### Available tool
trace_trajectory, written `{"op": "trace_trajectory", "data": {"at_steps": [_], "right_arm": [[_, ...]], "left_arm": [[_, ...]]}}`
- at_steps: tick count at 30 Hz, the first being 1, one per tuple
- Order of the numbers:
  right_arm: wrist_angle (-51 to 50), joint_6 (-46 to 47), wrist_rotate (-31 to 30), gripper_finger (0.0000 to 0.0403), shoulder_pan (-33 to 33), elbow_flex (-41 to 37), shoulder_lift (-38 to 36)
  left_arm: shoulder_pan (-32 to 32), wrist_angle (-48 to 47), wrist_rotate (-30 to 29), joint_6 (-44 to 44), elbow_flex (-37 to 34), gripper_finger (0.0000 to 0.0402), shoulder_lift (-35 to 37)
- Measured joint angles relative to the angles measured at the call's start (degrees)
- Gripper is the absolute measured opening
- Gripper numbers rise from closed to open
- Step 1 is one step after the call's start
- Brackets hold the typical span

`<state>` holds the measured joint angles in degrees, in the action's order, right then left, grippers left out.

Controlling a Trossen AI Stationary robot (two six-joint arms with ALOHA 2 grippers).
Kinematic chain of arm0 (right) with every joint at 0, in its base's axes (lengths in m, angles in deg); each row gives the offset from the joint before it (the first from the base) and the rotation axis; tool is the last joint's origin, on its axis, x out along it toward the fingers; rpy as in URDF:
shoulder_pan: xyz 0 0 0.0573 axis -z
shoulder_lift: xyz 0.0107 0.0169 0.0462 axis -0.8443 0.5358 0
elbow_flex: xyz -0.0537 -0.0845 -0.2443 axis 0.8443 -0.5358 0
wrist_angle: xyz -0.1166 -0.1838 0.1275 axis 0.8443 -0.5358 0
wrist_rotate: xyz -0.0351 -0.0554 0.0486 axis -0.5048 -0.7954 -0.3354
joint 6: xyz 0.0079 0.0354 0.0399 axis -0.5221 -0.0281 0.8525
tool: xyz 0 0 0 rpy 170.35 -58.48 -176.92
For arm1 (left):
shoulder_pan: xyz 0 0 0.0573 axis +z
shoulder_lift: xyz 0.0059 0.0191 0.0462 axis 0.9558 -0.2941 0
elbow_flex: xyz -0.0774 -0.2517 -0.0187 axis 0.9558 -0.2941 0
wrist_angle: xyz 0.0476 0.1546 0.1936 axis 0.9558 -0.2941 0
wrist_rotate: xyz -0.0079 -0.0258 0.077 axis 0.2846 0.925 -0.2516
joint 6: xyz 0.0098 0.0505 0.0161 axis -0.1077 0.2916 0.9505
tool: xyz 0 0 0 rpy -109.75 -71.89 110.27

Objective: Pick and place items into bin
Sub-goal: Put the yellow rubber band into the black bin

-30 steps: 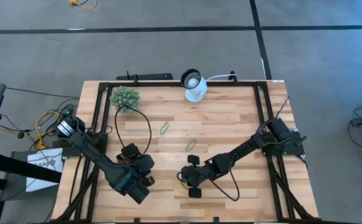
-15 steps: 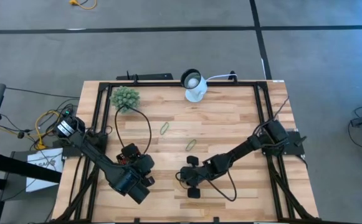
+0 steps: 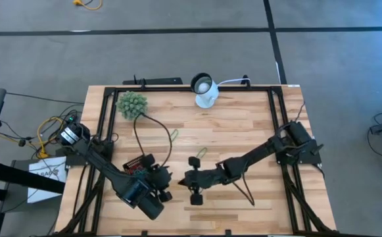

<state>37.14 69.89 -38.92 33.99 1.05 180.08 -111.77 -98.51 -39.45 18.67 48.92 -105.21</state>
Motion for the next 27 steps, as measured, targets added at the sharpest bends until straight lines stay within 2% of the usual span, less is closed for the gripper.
{"op": "trace_trajectory", "data": {"at_steps": [6, 13, 18, 21, 27], "right_arm": [[0.28, -2.76, -0.12, 0.0001, 1.02, 3.8, 0.24], [-0.09, -3.28, -3.51, 0.0, 1.22, 4.58, 0.49], [-0.94, -3.33, -7.45, 0.0, 1.17, 4.54, 0.49], [-0.51, -4.15, -7.82, 0.0, 1.59, 4.56, 0.47], [0.32, -4.7, -7.64, 0.0, 1.52, 4.56, 0.47]], "left_arm": [[0.59, 8.43, 0.62, 8.82, 0.0, 0.0116, -0.31], [1.01, 8.89, 4.24, 8.36, 0.0, 0.013, -0.3], [1.01, 9.03, 10.61, 7.79, 0.0, 0.0134, -0.22], [0.92, 9.11, 13.93, 7.5, -0.19, 0.0135, -0.26], [1.12, 8.83, 14.29, 7.51, -0.9, 0.0135, -0.24]]}}
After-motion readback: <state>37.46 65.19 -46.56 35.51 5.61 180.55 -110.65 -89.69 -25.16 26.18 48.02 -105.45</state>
